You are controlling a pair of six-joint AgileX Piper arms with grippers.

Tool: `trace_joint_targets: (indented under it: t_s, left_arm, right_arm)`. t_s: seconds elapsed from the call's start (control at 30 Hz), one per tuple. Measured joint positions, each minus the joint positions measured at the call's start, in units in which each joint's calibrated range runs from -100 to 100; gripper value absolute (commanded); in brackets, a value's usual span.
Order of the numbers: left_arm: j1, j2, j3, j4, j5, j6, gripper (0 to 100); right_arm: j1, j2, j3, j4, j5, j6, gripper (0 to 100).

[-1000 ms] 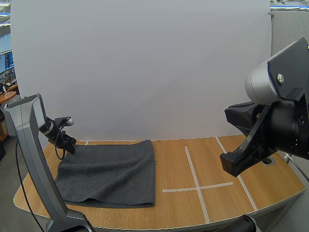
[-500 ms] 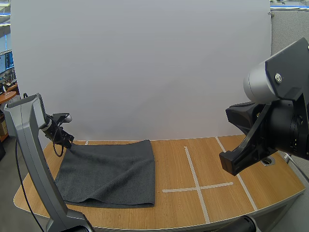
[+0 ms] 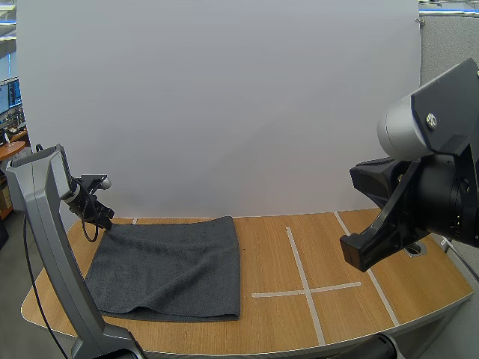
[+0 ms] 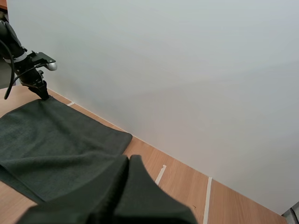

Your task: Fold the towel

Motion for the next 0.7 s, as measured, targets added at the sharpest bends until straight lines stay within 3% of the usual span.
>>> trace_joint_targets:
  t_s: [0.53,0.63,0.7]
  left_arm:
    - [0.0,-5.1,-0.1,-3.6,13.1,0.0,92]
    - [0.33,-5.1,0.2,-3.7,13.1,0.0,92]
    - [1.29,-5.6,2.6,-3.8,13.4,1.0,91]
  right_arm:
    - [0.0,0.0,0.0,-0.5,0.0,0.0,0]
    - [0.0,0.0,0.0,-1.1,0.0,0.0,0]
    - [0.0,0.0,0.0,-1.3,0.0,0.0,0]
